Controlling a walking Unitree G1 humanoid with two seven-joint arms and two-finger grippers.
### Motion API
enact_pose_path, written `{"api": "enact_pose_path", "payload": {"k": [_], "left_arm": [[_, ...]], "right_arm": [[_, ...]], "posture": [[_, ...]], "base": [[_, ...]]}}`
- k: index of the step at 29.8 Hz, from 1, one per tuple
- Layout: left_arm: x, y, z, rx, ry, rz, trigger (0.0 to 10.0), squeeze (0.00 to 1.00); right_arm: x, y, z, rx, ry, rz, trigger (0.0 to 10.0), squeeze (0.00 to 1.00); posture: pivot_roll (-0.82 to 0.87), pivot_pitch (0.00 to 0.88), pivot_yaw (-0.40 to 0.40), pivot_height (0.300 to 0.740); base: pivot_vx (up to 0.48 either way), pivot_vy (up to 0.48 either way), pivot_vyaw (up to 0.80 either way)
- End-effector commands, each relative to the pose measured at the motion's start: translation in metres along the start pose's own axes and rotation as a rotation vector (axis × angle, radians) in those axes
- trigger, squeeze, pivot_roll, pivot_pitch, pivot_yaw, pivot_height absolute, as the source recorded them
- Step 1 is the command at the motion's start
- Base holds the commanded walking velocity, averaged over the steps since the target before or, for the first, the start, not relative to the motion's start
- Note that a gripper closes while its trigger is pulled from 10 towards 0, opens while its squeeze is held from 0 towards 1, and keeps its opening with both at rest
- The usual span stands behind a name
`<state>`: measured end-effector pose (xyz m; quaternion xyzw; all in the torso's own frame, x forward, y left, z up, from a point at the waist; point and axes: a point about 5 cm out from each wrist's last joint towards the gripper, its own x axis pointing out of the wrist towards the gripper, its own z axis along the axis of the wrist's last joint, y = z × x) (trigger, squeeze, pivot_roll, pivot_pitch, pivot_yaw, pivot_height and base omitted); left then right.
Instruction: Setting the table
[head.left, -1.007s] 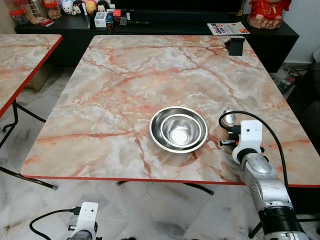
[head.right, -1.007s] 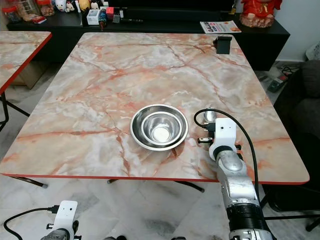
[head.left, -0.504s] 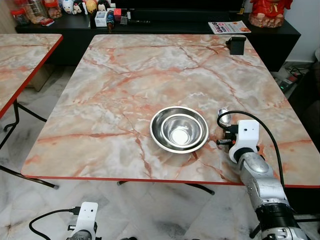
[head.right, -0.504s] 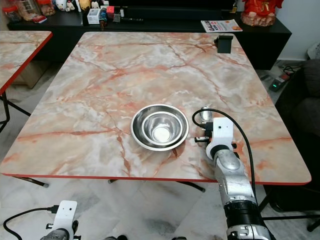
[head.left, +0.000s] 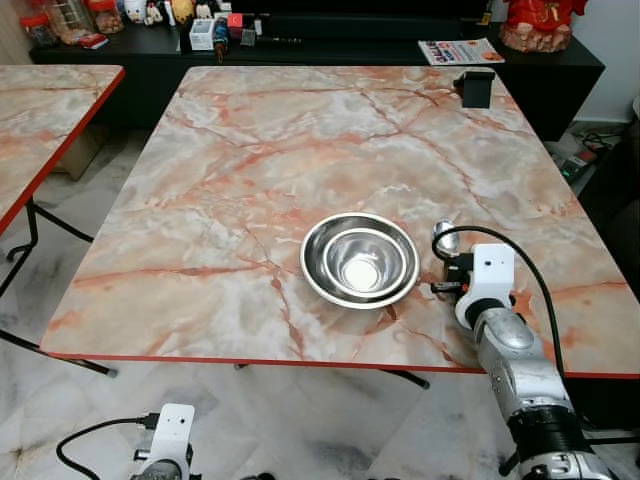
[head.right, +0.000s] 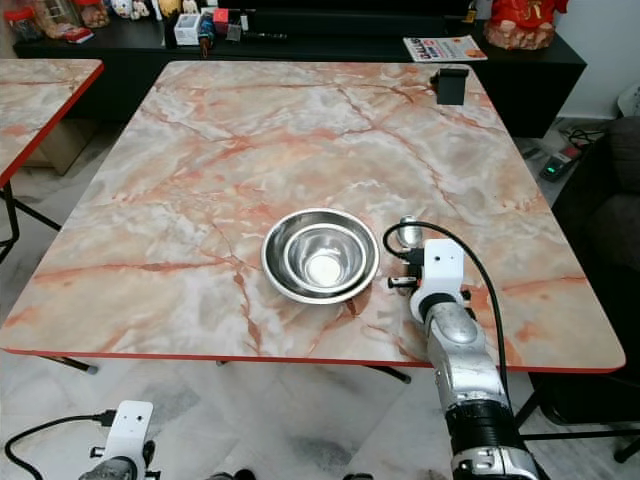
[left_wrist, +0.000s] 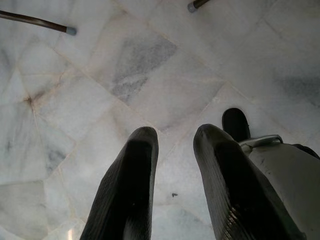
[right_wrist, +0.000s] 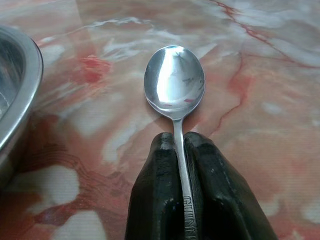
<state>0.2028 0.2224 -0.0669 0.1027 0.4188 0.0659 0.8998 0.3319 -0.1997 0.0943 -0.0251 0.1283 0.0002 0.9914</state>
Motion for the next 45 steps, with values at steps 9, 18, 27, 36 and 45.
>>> {"api": "enact_pose_path", "payload": {"k": [9, 18, 27, 36, 45], "left_arm": [[0.000, 0.003, -0.004, 0.002, 0.021, 0.001, 10.0, 0.00], [0.000, 0.002, -0.003, 0.002, 0.019, -0.001, 10.0, 0.00], [0.000, 0.002, -0.002, 0.003, 0.018, -0.001, 10.0, 0.00], [0.000, 0.002, 0.000, -0.001, 0.008, 0.001, 10.0, 0.00], [0.001, 0.002, 0.005, -0.048, -0.029, 0.011, 10.0, 0.00]], "right_arm": [[0.001, 0.000, -0.002, 0.013, 0.004, -0.006, 10.0, 1.00], [0.003, 0.000, 0.003, 0.011, -0.018, -0.017, 10.0, 1.00], [0.003, -0.001, 0.018, -0.011, -0.099, -0.039, 10.0, 1.00], [-0.011, -0.012, 0.084, -0.052, -0.508, -0.171, 10.0, 0.00], [-0.014, 0.008, 0.081, 0.002, -0.562, -0.121, 10.0, 0.00]], "posture": [[-0.02, 0.142, 0.025, 0.740], [-0.02, 0.139, 0.024, 0.740], [-0.02, 0.136, 0.026, 0.740], [-0.02, 0.131, 0.025, 0.740], [-0.01, 0.129, 0.018, 0.740]], "base": [[0.000, 0.000, 0.00], [0.000, 0.000, 0.00], [0.000, 0.000, 0.00], [0.000, 0.000, 0.00], [0.000, 0.000, 0.00]]}}
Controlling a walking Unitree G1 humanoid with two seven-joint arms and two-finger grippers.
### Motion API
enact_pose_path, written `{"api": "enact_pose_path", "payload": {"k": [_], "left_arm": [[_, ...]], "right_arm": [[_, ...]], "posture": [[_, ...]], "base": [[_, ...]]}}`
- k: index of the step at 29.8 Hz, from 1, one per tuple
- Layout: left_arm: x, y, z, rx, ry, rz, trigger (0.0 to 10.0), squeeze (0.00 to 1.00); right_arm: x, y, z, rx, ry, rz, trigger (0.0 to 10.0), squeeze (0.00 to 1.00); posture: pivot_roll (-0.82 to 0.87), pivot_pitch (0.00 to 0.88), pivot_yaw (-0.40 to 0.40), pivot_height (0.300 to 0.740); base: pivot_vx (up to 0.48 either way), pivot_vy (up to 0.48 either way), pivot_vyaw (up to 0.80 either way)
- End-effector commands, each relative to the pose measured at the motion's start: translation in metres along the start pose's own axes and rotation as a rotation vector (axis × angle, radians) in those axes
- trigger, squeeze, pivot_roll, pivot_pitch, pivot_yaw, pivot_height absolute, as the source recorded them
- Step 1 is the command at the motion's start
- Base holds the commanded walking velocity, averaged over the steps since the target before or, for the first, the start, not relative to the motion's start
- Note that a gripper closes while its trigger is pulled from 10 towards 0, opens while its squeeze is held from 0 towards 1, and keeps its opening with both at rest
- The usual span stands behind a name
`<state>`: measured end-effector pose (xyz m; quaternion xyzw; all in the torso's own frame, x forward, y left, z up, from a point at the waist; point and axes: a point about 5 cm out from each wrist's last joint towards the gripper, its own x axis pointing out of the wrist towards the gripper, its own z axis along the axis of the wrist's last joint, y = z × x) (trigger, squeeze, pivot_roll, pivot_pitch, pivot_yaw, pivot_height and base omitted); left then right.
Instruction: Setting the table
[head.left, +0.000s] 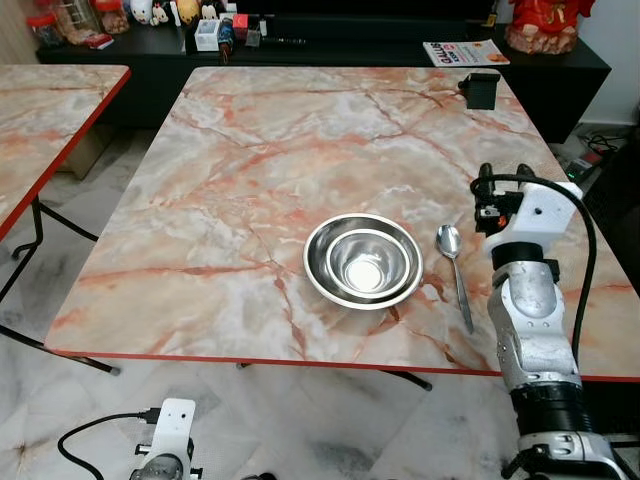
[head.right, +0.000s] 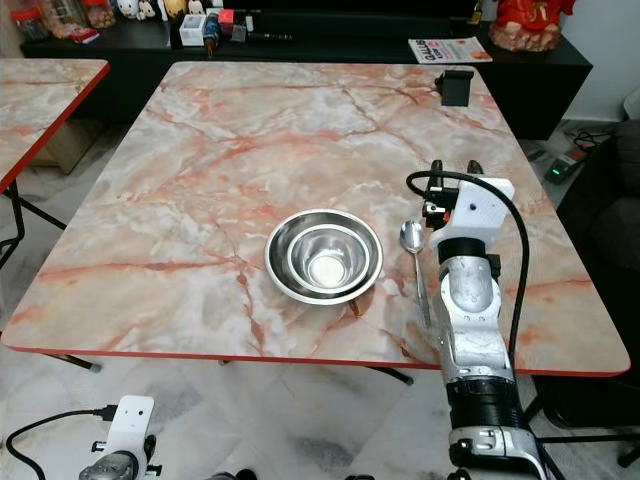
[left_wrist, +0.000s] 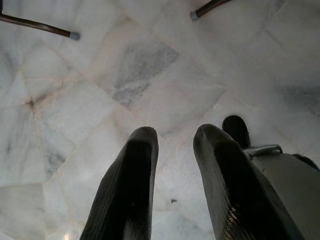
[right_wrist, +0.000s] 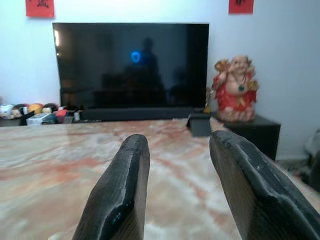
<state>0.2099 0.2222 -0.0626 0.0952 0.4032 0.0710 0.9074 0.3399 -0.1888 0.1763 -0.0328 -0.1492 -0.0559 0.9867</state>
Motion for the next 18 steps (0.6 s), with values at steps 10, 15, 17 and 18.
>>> {"api": "enact_pose_path", "payload": {"k": [10, 15, 17, 18], "left_arm": [[-0.002, 0.005, -0.007, -0.036, 0.010, 0.037, 10.0, 0.00], [-0.002, 0.007, -0.009, -0.038, 0.014, 0.038, 10.0, 0.00], [-0.002, 0.008, -0.008, -0.036, 0.010, 0.038, 10.0, 0.00], [-0.002, 0.008, -0.007, -0.036, 0.009, 0.039, 10.0, 0.00]], "right_arm": [[-0.002, 0.010, -0.006, 0.045, 0.027, 0.019, 10.0, 0.00], [-0.004, 0.017, -0.006, 0.062, 0.014, 0.027, 10.0, 0.00], [-0.007, 0.018, -0.009, 0.066, 0.023, 0.027, 10.0, 0.00], [-0.009, 0.018, -0.010, 0.069, 0.026, 0.029, 10.0, 0.00]], "posture": [[-0.01, 0.114, 0.008, 0.740], [-0.01, 0.087, 0.017, 0.740], [-0.02, 0.085, 0.018, 0.740], [-0.02, 0.085, 0.018, 0.740]], "base": [[0.000, 0.285, 0.00], [0.000, 0.362, 0.00], [0.000, 0.384, 0.00], [0.000, 0.382, 0.00]]}}
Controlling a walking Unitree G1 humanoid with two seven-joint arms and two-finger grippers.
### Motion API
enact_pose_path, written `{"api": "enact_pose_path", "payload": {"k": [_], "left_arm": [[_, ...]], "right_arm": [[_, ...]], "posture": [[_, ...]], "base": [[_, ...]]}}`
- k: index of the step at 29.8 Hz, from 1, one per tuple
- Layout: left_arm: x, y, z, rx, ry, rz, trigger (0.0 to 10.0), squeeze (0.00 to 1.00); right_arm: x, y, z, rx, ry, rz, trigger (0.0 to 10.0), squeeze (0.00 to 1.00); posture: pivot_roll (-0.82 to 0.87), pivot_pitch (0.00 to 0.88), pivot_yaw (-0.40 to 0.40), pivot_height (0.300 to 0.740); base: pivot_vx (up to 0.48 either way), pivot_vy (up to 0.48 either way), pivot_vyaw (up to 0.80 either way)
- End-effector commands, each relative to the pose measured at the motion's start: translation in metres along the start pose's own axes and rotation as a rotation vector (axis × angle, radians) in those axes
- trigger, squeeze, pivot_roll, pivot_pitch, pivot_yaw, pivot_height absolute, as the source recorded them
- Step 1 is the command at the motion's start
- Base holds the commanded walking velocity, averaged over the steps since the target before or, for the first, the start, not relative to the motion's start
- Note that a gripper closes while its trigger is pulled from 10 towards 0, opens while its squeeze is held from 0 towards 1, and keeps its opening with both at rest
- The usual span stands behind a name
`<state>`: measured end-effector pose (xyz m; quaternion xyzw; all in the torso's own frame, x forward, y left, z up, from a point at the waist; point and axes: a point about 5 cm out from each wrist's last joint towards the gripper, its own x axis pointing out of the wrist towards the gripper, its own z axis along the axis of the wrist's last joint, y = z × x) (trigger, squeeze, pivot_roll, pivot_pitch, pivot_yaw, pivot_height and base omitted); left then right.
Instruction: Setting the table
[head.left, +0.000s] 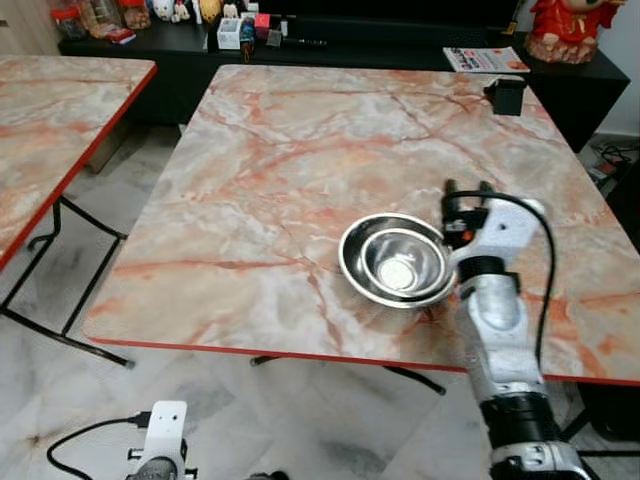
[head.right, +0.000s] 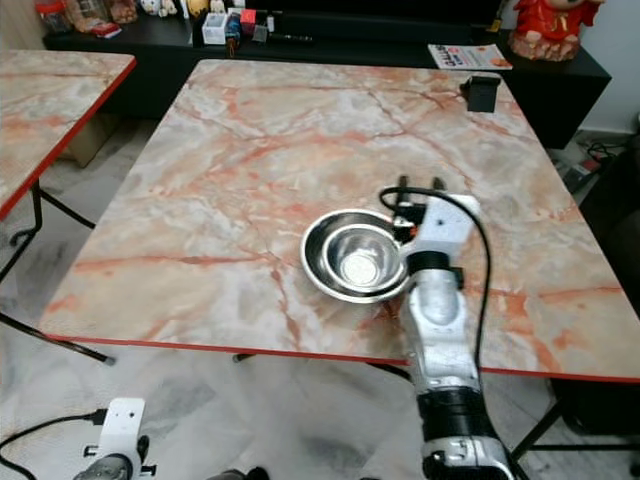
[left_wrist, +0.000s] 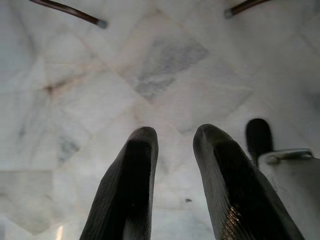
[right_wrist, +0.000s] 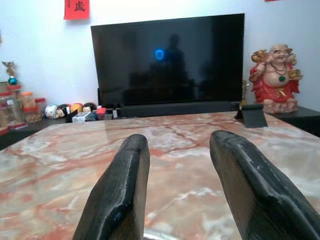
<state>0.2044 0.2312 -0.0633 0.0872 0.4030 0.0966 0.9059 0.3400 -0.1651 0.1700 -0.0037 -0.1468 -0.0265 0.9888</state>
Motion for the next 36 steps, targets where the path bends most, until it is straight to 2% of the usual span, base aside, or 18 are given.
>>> {"api": "enact_pose_path", "payload": {"k": [1, 13, 24, 31, 33, 36], "left_arm": [[0.000, -0.001, -0.002, -0.001, 0.001, -0.002, 10.0, 0.00], [0.001, -0.004, 0.004, 0.023, -0.007, -0.021, 10.0, 0.00], [0.000, -0.005, 0.002, 0.016, -0.004, -0.020, 10.0, 0.00], [0.000, 0.000, -0.001, 0.019, 0.003, -0.008, 10.0, 0.00], [0.000, 0.004, 0.001, 0.009, -0.001, 0.006, 10.0, 0.00], [0.000, 0.004, 0.001, 0.005, -0.002, 0.008, 10.0, 0.00]], "right_arm": [[-0.006, -0.005, -0.006, 0.005, 0.021, -0.018, 10.0, 0.00], [-0.005, 0.007, -0.005, 0.029, 0.012, 0.004, 10.0, 0.00], [-0.010, 0.014, -0.013, 0.019, 0.044, 0.037, 10.0, 0.00], [-0.023, 0.011, -0.043, -0.006, 0.142, 0.023, 10.0, 0.00], [-0.031, 0.005, -0.059, -0.013, 0.204, 0.004, 10.0, 0.00], [-0.035, 0.004, -0.064, -0.024, 0.227, 0.010, 10.0, 0.00]], "posture": [[-0.02, 0.082, 0.018, 0.740], [-0.03, 0.040, 0.029, 0.740], [-0.02, 0.073, 0.022, 0.740], [-0.01, 0.084, 0.029, 0.740], [0.00, 0.089, 0.025, 0.740], [0.00, 0.091, 0.024, 0.740]], "base": [[0.000, 0.382, 0.00], [0.000, 0.464, 0.00], [0.000, 0.480, 0.00], [0.000, 0.480, 0.00], [0.000, 0.480, 0.00], [0.000, 0.480, 0.00]]}}
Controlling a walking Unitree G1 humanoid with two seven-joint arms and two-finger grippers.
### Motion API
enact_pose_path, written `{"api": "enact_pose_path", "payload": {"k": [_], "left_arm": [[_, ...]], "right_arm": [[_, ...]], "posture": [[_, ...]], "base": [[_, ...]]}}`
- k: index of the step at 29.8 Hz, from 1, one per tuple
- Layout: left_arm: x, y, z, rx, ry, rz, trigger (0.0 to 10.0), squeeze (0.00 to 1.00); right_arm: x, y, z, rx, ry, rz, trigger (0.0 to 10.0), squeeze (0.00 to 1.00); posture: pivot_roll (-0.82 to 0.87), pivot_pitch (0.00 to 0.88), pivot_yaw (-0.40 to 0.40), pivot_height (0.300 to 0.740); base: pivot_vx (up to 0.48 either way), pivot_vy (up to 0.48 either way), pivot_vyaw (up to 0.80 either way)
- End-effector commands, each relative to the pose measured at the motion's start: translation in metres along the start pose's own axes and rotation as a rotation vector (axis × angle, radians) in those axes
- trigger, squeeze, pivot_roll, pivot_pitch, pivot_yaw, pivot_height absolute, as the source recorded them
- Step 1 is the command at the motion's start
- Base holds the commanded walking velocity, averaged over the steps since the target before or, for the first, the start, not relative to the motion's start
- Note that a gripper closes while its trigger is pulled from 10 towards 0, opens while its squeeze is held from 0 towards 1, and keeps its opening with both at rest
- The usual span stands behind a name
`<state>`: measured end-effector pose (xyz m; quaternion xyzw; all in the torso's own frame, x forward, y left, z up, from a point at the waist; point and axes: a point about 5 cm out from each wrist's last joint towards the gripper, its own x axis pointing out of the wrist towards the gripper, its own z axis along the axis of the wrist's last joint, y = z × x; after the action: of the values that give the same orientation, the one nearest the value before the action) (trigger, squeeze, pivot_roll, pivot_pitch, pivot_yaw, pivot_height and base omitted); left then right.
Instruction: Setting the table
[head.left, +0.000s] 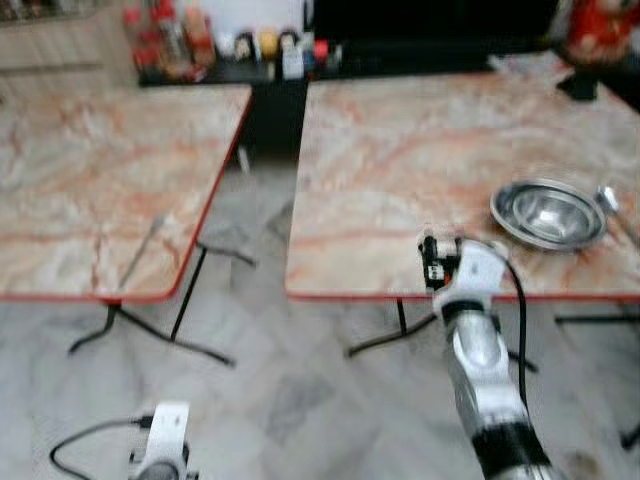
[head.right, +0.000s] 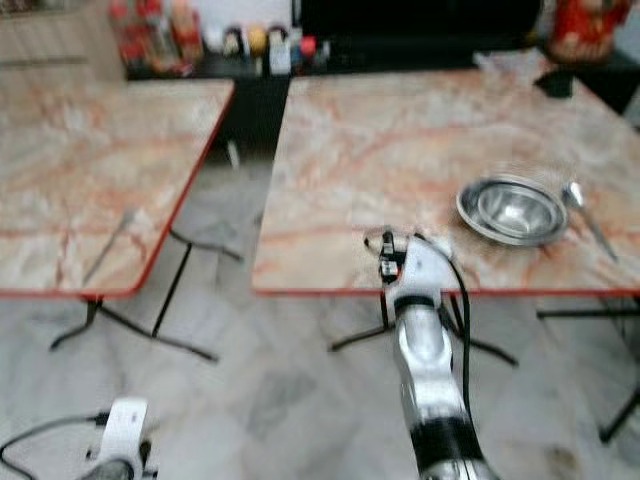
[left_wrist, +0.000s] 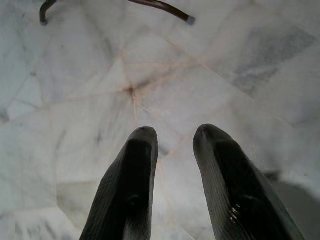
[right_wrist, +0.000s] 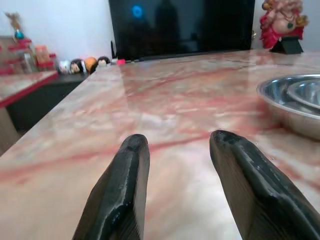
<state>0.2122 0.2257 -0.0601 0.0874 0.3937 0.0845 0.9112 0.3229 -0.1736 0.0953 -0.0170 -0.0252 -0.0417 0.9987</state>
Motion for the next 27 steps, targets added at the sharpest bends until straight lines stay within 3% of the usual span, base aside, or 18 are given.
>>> {"api": "enact_pose_path", "payload": {"k": [1, 5, 10, 20, 27], "left_arm": [[-0.001, 0.010, -0.007, -0.003, 0.021, 0.030, 10.0, 0.00], [-0.001, 0.008, -0.007, -0.008, 0.023, 0.030, 10.0, 0.00], [-0.002, 0.004, -0.010, -0.010, 0.031, 0.023, 10.0, 0.00], [-0.003, 0.003, -0.011, -0.014, 0.035, 0.021, 10.0, 0.00], [-0.001, 0.001, -0.007, -0.012, 0.027, 0.015, 10.0, 0.00]], "right_arm": [[0.001, 0.013, 0.000, 0.007, -0.006, 0.038, 10.0, 0.00], [0.000, 0.008, -0.008, -0.015, 0.019, 0.026, 10.0, 0.00], [0.003, 0.014, -0.001, -0.010, -0.019, 0.051, 10.0, 0.00], [-0.001, 0.013, -0.017, -0.030, 0.037, 0.064, 10.0, 0.00], [-0.019, 0.004, -0.064, -0.014, 0.265, 0.084, 10.0, 0.00]], "posture": [[0.00, 0.091, 0.023, 0.740], [0.00, 0.093, 0.015, 0.740], [-0.01, 0.099, 0.011, 0.740], [-0.01, 0.098, 0.005, 0.740], [-0.01, 0.093, 0.009, 0.740]], "base": [[0.000, 0.480, 0.00], [0.000, 0.480, 0.00], [0.000, 0.480, 0.00], [0.000, 0.480, 0.00], [0.000, 0.480, 0.00]]}}
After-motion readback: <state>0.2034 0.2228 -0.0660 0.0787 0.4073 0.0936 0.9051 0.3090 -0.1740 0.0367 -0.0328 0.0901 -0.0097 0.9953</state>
